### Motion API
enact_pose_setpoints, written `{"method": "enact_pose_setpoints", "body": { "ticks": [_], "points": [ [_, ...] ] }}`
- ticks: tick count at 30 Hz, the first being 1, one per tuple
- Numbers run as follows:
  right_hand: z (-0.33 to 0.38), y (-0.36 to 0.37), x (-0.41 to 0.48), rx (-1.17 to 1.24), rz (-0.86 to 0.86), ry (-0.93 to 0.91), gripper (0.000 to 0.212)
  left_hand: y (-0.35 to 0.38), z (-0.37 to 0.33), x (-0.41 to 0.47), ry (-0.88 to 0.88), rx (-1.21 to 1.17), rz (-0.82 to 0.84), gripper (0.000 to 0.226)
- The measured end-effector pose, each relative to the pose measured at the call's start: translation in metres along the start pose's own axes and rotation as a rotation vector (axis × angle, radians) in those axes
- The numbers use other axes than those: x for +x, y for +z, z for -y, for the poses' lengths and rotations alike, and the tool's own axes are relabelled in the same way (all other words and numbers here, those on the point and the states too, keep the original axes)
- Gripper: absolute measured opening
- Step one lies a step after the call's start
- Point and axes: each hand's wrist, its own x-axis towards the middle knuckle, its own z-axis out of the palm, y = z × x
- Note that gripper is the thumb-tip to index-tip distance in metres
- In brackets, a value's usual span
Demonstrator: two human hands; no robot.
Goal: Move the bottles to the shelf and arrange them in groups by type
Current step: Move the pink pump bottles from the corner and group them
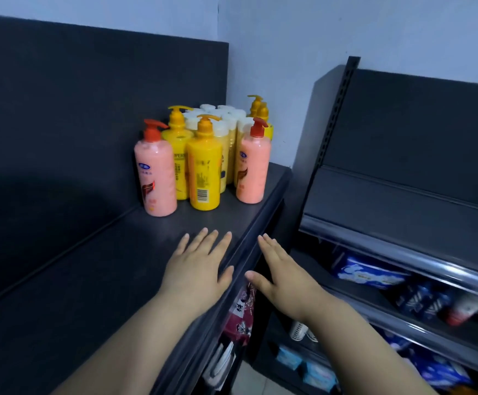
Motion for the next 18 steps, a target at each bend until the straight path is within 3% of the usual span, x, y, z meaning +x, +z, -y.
{"method": "enact_pose_setpoints", "body": {
  "ticks": [8,18],
  "points": [
    [-0.052,-0.048,0.112,-0.011,-0.025,-0.12,0.079,0.03,0.007,0.1,-0.038,-0.007,-0.068,0.064],
    [-0.099,-0.111,0.257,0.222,-0.184,-0.145,0.094,0.054,-0.001,0.213,-0.147,-0.029,-0.081,0.062]
  ]
}}
